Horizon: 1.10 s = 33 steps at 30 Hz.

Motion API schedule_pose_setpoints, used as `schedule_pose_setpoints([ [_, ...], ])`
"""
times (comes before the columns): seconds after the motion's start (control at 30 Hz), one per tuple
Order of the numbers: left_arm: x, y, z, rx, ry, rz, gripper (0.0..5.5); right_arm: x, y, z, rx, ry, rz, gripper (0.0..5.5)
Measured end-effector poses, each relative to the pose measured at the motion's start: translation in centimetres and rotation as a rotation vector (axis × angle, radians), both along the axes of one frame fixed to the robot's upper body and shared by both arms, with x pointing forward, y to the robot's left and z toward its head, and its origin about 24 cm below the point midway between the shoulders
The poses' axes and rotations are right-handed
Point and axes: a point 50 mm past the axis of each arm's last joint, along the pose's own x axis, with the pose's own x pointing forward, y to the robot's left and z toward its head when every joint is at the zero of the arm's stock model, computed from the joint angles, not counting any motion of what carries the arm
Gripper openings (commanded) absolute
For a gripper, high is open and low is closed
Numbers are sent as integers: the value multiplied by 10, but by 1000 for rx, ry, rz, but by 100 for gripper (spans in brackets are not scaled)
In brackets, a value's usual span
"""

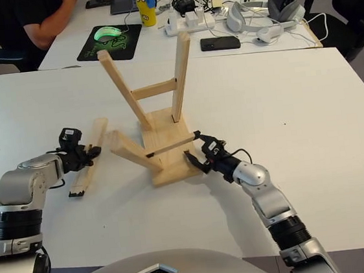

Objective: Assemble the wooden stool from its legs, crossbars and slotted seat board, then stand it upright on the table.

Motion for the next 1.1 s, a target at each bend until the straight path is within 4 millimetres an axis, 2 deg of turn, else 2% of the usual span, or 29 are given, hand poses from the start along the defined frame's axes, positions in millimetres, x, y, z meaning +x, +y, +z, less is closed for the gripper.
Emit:
schedule_pose_setpoints([
  [0.17,5,9,11,-18,-77,18,207,2,-17,6,17,54,0,490],
  [0.3,5,12,12,-21,-83,31,207,-1,-10,8,-31,74,80,537],
  [0.4,5,12,12,-22,-83,30,207,-10,6,8,-29,95,158,540],
  [0.5,5,12,12,-23,-83,30,207,-17,9,7,-9,121,175,540],
  [0.8,-1,8,8,-52,-84,50,207,-12,3,9,-18,118,171,540],
  [0.93,-4,7,7,-53,-84,54,207,-10,-11,10,33,129,96,540],
  [1.1,-8,2,1,-79,-67,55,207,-19,-16,11,63,182,80,540],
])
